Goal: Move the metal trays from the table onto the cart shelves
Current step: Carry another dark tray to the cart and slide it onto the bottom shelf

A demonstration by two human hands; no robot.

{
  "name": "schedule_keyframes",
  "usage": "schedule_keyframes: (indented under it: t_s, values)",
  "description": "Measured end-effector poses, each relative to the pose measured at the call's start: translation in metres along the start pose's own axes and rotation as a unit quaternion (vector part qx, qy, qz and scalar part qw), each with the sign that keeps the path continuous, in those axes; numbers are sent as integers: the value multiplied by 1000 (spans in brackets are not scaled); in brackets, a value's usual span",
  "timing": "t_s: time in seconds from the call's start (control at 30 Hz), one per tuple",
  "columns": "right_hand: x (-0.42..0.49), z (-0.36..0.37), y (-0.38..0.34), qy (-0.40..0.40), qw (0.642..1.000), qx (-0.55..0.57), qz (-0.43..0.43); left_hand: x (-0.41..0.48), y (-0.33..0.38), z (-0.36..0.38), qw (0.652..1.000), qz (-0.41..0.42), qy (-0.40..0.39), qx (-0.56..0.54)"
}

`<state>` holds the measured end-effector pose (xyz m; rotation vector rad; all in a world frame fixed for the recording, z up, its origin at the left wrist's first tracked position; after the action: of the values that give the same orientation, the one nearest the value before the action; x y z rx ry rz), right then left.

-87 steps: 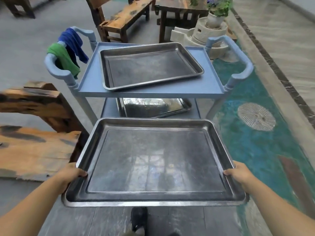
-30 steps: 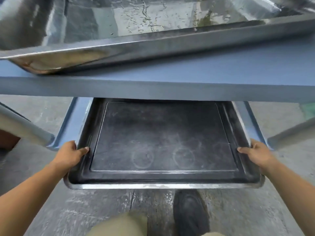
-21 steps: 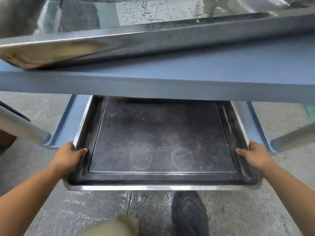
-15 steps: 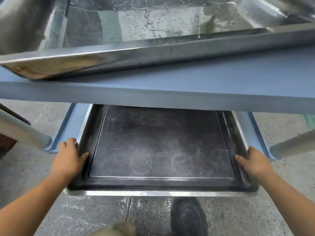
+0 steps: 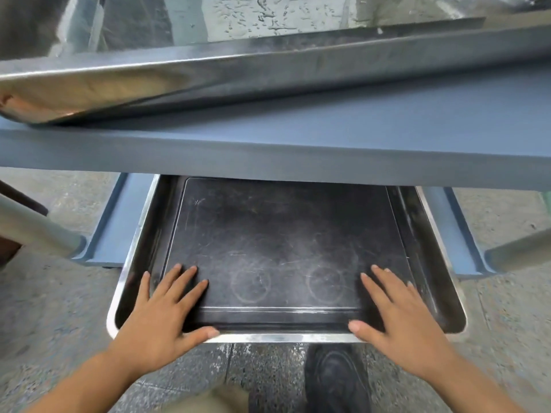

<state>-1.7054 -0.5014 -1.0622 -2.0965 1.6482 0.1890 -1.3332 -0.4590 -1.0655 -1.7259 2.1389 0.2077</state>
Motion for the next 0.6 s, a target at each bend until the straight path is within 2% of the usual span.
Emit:
schedule_keyframes:
  t_s: [0.07, 0.27, 0.6]
  values:
    - [-1, 15, -1, -36, 999, -14, -4, 2, 1, 5, 1000, 3, -19, -2]
    - [-4, 27, 0, -78, 996, -46, -7, -1, 10, 17, 999, -3, -43, -12]
    - [23, 14, 5, -47, 998, -35, -10, 28, 1, 7, 1000, -9, -16, -13]
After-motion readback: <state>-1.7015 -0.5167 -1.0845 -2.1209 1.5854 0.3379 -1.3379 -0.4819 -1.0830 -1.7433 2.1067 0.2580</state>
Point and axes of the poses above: each hand's wrist, its own x-axis towards the middle knuckle, its own z-axis out of the palm, y = z × x, the point moved 10 cm from there along x, towards the middle knuckle, and after that the axes turned 10 degrees about x, right-handed, at the moved point
